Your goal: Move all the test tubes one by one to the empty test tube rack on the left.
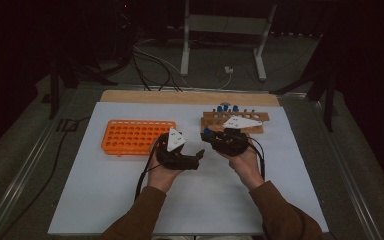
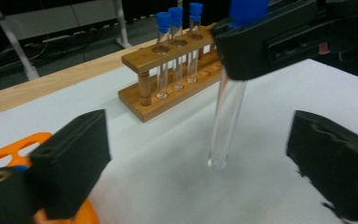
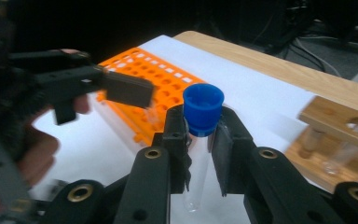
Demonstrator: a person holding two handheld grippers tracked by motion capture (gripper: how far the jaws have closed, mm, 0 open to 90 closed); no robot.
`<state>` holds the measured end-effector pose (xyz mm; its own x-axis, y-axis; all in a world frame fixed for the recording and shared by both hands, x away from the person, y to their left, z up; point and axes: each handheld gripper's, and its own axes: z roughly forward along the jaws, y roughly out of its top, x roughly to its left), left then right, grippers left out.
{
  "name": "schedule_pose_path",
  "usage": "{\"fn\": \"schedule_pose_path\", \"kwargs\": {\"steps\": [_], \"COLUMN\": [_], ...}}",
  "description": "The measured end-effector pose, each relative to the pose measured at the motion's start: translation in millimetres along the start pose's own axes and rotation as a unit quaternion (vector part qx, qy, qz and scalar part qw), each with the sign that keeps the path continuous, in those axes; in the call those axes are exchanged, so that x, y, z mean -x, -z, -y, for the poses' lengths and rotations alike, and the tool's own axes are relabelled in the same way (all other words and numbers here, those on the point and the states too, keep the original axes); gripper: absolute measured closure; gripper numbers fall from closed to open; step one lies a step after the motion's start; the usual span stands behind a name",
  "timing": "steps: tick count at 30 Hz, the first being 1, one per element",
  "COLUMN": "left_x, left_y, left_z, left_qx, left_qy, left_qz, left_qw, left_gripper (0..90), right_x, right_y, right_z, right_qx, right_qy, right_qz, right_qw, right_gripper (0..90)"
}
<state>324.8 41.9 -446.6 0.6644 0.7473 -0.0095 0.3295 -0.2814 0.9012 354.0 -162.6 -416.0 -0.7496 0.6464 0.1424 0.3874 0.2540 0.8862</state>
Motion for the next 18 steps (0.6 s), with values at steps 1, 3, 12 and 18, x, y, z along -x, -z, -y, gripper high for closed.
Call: {"fn": "schedule_pose_path", "kwargs": {"steps": [1, 3, 12, 18], "left_x": [0.7, 1.2, 2.2, 2.9], "left_y": [-0.3, -1.0, 0.0, -0.7], "left_z": [0.2, 0.1, 0.8, 3.1], "left_qx": [0.003, 0.003, 0.008, 0.008], "left_qy": [-0.001, -0.001, -0.007, -0.012], "left_qz": [0.001, 0.006, 0.025, 0.031], "left_qw": [1.0, 1.0, 0.9996, 0.9994], "left_gripper": [17.9, 28.9, 72.0, 77.9], "right_x": [-2.2, -6.5, -17.0, -14.8], "right_y": [-1.1, -3.0, -7.0, -6.8], "right_z": [-0.3, -0.7, -2.1, -1.1], "right_qx": [-0.001, -0.002, 0.0, -0.004], "right_qy": [0.002, 0.005, 0.009, 0.003], "right_qz": [-0.003, -0.008, -0.026, -0.035], "right_qw": [1.0, 0.9999, 0.9996, 0.9994], "right_gripper": [76.8, 76.9, 76.8, 76.1]}}
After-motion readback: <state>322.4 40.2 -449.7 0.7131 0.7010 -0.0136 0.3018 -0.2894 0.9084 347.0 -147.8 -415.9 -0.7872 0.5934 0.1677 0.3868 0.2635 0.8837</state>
